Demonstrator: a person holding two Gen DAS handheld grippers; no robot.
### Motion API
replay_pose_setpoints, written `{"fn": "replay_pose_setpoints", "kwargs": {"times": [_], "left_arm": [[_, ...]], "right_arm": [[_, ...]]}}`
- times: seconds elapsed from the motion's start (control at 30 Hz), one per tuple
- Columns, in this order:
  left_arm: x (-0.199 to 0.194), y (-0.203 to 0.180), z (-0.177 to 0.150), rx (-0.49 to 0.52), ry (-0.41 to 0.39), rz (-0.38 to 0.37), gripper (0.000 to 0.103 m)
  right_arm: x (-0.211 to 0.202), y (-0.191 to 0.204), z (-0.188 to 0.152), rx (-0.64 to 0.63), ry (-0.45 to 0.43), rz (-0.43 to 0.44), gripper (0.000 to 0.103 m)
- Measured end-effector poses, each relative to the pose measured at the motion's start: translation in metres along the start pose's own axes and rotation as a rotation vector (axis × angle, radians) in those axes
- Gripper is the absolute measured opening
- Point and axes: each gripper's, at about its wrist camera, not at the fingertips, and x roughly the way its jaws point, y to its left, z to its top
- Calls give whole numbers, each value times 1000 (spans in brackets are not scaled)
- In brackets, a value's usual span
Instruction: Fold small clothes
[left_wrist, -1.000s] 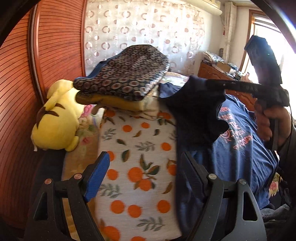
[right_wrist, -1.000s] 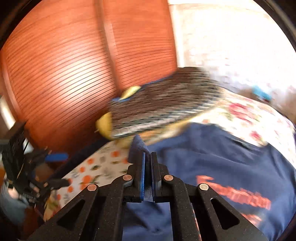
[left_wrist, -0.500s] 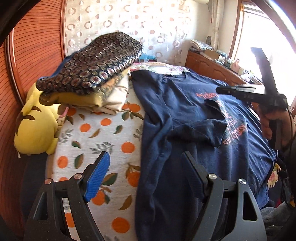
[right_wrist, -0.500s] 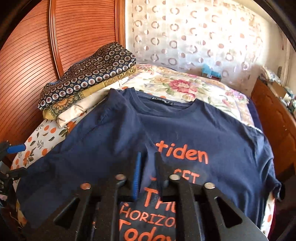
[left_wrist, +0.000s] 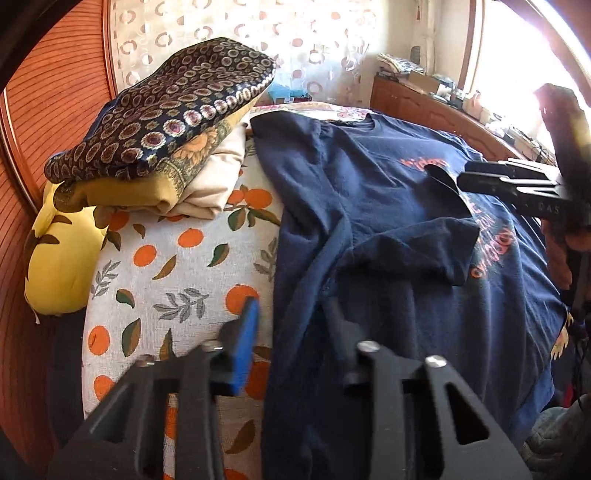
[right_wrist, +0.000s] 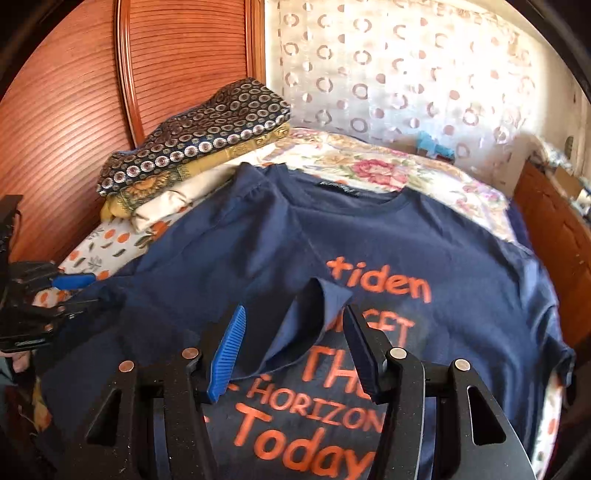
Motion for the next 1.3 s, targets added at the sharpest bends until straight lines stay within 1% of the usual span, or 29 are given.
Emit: {"fn": "replay_pose_setpoints", "kwargs": {"times": [0.07,0.1,0.2,0.3,0.4,0.53,0.7,0.73,0.77,0.83,0.87,0.9,0.93,1.0,1.13,1.3], "left_arm": [[-5,4,-1,-10,-26,14,13],[-8,5,-1,-14,-37,15,11],[-12,12,-1,-32,-55,37,10],[-11,17,-4,-45,-49,36,10],[-9,18,-5,-51,-47,34,10],[-4,19,-7,-57,-36,32,10],[-3,22,-9,-71,-39,21,10],[-3,21,-9,-71,-40,22,10],[-3,21,-9,-71,-40,22,10],[-4,21,-9,-74,-43,23,10],[-4,21,-9,-77,-45,21,10],[-4,22,-10,-84,-50,20,10],[-4,23,-10,-93,-55,20,10],[-8,23,-11,-101,-75,29,10],[-23,24,-13,-117,-108,28,10],[-37,21,-19,-122,-114,32,10]], "right_arm": [[-1,5,0,0,-3,45,57],[-3,10,-1,-8,-5,78,57],[-7,25,-7,-22,12,186,57],[-9,35,-16,-36,34,229,57],[-6,38,-24,-46,64,220,57],[-1,36,-41,-23,101,210,57],[-9,36,-51,9,101,214,57],[-12,41,-52,5,100,219,57],[-7,51,-45,-5,100,220,57],[-4,58,-42,-29,93,211,44],[-1,66,-39,-42,88,197,41],[0,67,-38,-50,84,193,31],[3,69,-36,-58,85,189,17],[0,68,-35,-60,75,190,3],[-24,63,-35,-65,49,217,1],[-37,55,-40,-58,62,239,1]]}}
